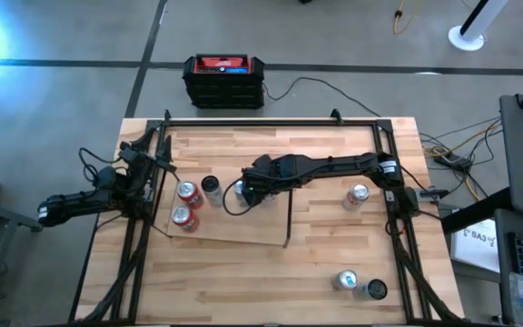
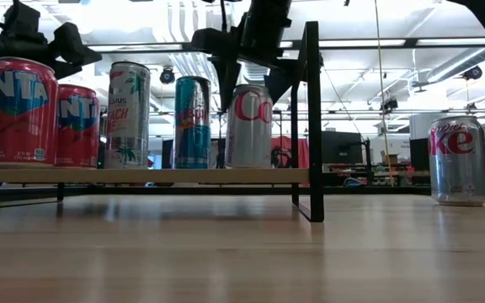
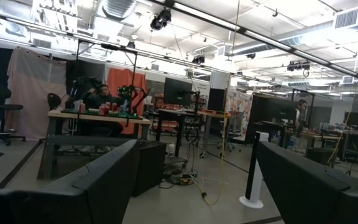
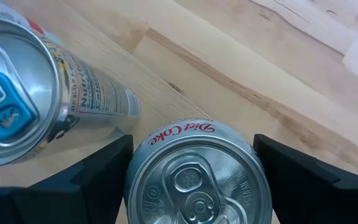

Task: Place canned beverage on shelf
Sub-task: Put the top silver soda can on the shelf, then put the silver soda can on the shelf aligned with the other silver soda can

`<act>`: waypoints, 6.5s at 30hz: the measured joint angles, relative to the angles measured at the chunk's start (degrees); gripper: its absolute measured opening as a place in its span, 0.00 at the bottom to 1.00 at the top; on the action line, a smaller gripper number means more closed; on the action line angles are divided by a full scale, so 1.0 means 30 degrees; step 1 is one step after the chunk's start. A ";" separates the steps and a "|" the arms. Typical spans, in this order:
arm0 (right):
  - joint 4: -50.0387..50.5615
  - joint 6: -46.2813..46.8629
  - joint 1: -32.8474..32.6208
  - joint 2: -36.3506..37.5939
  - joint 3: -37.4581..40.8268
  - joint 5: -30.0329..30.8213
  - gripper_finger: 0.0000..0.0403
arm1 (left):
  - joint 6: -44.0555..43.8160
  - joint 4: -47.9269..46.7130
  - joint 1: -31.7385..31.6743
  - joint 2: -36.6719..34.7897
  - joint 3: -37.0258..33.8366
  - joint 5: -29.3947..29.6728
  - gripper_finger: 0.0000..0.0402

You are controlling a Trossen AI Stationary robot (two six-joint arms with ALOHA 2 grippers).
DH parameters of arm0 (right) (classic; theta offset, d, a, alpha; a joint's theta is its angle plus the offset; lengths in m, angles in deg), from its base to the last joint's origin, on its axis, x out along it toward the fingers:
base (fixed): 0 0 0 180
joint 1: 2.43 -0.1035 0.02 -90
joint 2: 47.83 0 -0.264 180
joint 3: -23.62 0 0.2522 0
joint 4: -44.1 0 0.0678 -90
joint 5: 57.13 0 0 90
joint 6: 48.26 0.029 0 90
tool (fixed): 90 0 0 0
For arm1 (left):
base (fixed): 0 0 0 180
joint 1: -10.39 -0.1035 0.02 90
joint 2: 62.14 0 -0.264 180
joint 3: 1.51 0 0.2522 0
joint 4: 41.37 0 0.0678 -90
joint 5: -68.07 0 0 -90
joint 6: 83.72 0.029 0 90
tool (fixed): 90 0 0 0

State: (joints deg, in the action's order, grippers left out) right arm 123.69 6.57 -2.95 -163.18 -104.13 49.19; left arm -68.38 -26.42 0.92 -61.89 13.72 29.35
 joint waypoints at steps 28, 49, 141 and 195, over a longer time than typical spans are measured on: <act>-0.0051 -0.7879 -0.0039 0.0016 -0.0446 -0.0056 0.92 | 0.0000 0.0000 -0.0003 0.0000 0.0000 -0.0004 0.77; 0.4206 -1.7607 0.0426 0.0073 -0.4000 -0.5031 0.92 | -0.0002 0.0000 0.0003 -0.0001 0.0000 -0.0004 0.77; 0.3264 -3.2581 0.0460 0.0327 -0.3724 -0.5374 0.92 | 0.0003 0.0000 -0.0004 -0.0001 0.0000 0.0000 0.77; 0.8077 1.3748 -0.0284 1.2437 1.3267 -0.6658 0.90 | -0.0003 -0.0015 -0.0004 0.0080 0.0000 0.0058 0.77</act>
State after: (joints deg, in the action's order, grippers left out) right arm 147.92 47.81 -3.80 -125.87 -64.33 29.22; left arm -68.39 -26.46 0.91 -61.65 13.72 29.53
